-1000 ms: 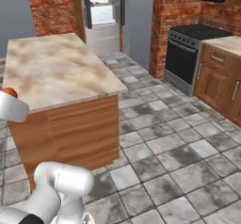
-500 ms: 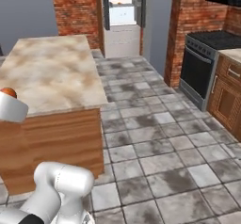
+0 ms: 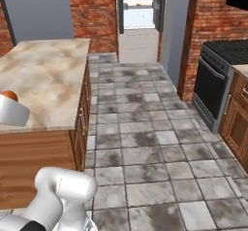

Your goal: Transport the steak and squash to the fridge. Place the steak on the rack containing meat and place the squash on the rack containing the vegetable, ensuring meats and vegetables are on different racks.

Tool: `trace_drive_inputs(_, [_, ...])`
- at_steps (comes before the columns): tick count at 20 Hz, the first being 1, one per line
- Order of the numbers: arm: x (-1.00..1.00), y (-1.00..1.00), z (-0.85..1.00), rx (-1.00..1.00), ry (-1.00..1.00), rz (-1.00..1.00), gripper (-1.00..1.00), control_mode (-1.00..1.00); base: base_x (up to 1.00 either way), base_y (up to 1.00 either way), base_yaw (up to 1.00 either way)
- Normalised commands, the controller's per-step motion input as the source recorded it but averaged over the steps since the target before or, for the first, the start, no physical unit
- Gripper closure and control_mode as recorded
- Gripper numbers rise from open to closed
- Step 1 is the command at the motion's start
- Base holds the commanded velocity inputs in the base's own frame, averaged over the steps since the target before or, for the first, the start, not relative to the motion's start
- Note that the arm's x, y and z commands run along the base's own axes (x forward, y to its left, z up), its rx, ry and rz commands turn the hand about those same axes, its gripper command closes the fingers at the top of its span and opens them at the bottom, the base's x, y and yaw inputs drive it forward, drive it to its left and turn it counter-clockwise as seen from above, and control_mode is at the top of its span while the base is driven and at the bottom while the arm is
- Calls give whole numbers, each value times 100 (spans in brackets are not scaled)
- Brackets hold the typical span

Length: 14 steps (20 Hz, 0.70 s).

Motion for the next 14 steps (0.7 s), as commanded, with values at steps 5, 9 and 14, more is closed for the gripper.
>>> trace_drive_inputs(5, [0, 0, 0, 0, 0, 0, 100, 100, 100, -100, 25])
trace_drive_inputs(9, [0, 0, 0, 0, 0, 0, 100, 100, 100, -100, 24])
trace_drive_inputs(14, [0, 0, 0, 0, 0, 0, 100, 100, 100, -100, 26])
